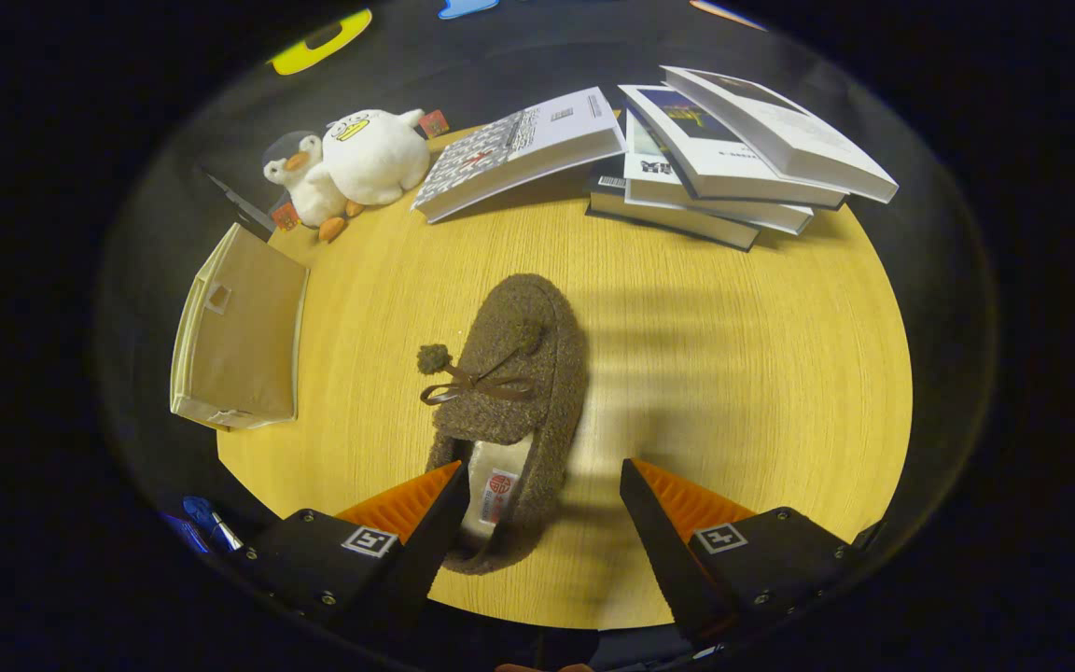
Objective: Open the storage box then place both shoes into the box .Put the left shoe in first, then the right shoe, with the right side of both shoes facing outward in a uniform manner.
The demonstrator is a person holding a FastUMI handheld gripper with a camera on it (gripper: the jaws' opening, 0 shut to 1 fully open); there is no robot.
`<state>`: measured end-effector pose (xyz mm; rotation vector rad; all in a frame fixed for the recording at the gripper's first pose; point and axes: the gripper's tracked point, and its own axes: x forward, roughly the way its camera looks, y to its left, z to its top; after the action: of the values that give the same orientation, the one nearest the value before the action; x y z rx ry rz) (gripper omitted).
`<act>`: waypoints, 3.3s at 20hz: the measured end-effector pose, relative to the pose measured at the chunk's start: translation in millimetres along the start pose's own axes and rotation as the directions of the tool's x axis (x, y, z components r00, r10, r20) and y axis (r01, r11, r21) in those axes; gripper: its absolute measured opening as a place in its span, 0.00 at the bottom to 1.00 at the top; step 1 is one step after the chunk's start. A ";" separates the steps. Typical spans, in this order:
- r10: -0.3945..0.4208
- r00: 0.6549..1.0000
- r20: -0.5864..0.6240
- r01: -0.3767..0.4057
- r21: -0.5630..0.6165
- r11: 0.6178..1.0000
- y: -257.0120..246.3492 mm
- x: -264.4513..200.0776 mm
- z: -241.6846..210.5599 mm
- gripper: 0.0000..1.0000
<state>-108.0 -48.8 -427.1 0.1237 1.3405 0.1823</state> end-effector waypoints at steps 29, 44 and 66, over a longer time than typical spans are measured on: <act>0.116 0.993 -0.023 -0.114 0.086 0.990 80.2 -56.9 58.6 0.01; 0.275 0.958 -0.082 -0.284 -0.399 0.872 330.7 -84.2 141.9 0.01; 0.145 0.968 -0.207 -0.244 -0.613 0.751 443.6 4.3 140.6 0.01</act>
<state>3.2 388.6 -313.7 -0.3360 1.3438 0.8331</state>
